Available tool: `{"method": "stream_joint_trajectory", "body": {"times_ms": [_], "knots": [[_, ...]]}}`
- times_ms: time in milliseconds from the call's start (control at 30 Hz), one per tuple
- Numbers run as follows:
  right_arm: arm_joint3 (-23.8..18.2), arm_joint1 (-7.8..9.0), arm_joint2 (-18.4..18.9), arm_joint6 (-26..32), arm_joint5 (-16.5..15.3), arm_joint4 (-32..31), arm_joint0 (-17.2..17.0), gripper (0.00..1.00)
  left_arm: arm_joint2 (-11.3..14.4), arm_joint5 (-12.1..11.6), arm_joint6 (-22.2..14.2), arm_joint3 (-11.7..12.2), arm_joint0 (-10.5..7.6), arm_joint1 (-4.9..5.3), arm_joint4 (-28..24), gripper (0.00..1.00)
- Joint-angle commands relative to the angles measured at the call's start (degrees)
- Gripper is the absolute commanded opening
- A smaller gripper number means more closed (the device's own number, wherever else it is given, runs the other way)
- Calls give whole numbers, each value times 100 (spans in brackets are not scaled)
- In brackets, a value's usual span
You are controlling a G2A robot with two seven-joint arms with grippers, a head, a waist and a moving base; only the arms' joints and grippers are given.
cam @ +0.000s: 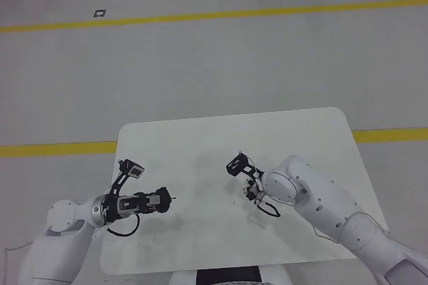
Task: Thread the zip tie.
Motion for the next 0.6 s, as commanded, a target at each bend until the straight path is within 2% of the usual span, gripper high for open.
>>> {"method": "stream_joint_trajectory", "body": {"times_ms": [0,133,567], "knots": [[13,0,-9,19,3,-97,-5,15,0,0,0,0,0,0,0,0],[115,-31,-113,39,27,-261,-1,19,0,0,0,0,0,0,0,0],[550,-147,-252,-269,41,-327,-1,19,0,0,0,0,0,0,0,0]]}}
